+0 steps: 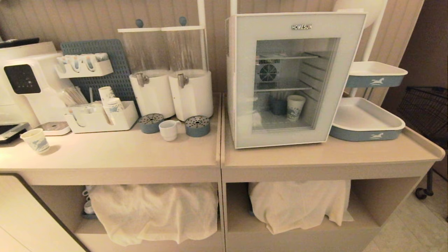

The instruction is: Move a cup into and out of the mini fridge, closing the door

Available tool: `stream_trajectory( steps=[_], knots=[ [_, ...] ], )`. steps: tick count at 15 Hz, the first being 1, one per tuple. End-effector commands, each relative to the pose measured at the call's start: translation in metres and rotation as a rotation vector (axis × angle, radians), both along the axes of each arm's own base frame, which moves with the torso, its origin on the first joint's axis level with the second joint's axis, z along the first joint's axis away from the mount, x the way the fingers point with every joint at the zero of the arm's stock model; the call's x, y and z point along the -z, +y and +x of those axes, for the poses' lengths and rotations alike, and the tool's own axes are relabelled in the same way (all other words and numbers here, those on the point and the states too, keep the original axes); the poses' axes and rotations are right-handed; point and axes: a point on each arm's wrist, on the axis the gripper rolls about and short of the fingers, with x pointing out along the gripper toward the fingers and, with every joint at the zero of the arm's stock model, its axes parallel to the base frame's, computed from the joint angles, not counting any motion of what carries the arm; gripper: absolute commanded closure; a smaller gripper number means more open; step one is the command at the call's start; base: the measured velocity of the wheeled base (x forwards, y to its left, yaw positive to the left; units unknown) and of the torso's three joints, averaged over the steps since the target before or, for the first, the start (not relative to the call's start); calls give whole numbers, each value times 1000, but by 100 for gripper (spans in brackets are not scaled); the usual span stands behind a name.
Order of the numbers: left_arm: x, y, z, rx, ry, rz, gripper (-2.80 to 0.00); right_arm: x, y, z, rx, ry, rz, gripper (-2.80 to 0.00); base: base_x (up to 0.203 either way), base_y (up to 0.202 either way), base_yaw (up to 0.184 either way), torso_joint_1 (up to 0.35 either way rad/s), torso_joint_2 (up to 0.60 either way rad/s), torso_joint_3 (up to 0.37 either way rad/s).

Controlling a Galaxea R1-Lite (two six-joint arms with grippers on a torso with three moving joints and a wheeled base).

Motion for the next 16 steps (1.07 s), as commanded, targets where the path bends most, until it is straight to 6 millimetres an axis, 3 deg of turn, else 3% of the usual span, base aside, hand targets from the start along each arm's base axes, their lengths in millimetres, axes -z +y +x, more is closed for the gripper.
stream_trajectory(
  steps=[1,10,16],
  knots=[
    [0,0,0,1,1,0,0,0,0,0,1,1,0,0,-193,192,15,-1,-2,6],
    [0,0,0,1,-1,0,0,0,0,0,1,3,2,0,-194,197,14,4,4,2],
    [0,0,0,1,1,0,0,0,0,0,1,3,2,0,-15,150,16,1,2,4]
  ],
)
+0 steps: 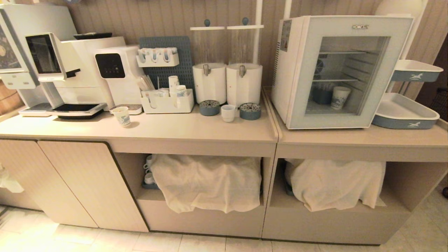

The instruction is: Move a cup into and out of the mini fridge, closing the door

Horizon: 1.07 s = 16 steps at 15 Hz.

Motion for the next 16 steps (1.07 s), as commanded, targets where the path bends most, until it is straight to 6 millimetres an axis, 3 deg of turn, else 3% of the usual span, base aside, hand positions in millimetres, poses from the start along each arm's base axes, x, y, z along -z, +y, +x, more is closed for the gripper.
stream_trajectory(
  steps=[1,16],
  knots=[
    [-1,0,0,-1,-1,-1,0,0,0,0,0,2,0,0,0,201,9,2,14,0],
    [0,0,0,-1,0,-1,0,0,0,0,0,2,0,0,0,192,9,2,2,2]
  ],
)
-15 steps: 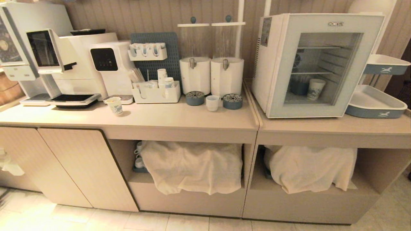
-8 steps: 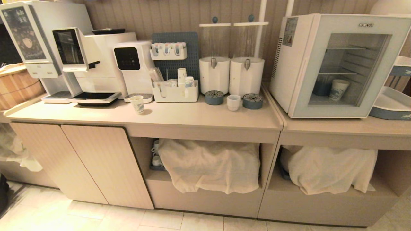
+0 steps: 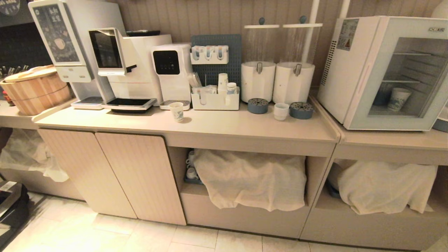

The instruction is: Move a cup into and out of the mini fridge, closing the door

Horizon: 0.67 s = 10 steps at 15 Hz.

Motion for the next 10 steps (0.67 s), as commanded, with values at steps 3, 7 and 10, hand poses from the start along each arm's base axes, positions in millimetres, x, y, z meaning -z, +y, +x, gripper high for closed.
stream_trajectory(
  steps=[3,7,10],
  knots=[
    [0,0,0,-1,1,0,0,0,0,0,0,2,1,0,0,195,9,3,3,3],
    [0,0,0,-1,1,0,0,0,0,0,0,0,1,0,0,70,8,1,1,1],
    [0,0,0,-1,1,0,0,0,0,0,0,0,1,0,0,0,0,0,0,0]
  ],
)
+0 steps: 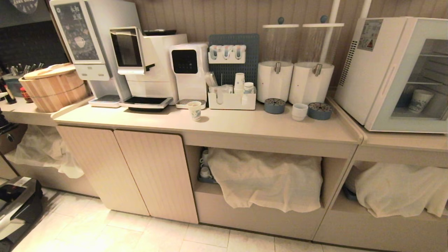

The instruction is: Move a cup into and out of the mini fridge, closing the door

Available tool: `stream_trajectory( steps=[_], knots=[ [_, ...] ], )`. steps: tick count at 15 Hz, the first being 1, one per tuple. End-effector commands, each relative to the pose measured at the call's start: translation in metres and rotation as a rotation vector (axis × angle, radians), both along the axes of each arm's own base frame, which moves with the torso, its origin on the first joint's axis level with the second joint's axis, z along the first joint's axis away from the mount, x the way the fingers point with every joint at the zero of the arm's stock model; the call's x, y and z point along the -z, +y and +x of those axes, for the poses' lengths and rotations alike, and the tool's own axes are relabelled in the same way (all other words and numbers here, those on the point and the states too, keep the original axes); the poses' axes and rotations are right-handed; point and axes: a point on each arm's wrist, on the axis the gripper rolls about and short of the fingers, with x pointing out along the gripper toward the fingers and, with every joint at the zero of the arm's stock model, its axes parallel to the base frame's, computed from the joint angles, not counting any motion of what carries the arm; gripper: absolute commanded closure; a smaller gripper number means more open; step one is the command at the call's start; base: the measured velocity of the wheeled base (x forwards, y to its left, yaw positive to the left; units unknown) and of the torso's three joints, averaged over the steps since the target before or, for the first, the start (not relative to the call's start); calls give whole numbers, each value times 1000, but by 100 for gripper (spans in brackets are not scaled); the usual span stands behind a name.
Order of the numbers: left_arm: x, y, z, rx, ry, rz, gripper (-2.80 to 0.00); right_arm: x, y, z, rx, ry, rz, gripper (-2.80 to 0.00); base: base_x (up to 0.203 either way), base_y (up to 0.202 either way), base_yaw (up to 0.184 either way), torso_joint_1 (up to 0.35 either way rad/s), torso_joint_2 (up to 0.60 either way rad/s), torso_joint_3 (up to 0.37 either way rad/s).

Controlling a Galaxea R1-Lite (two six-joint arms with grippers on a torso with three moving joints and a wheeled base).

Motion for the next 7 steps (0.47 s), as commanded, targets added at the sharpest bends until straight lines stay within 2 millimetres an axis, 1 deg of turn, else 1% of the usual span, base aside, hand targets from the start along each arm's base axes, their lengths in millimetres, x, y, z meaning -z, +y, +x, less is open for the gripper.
stream_trajectory(
  steps=[1,7],
  knots=[
    [0,0,0,0,1,-1,0,0,0,0,1,2,1,0,0,0,0,0,0,0],
    [0,0,0,0,0,-1,0,1,0,0,1,4,2,0,0,0,0,0,0,0]
  ],
)
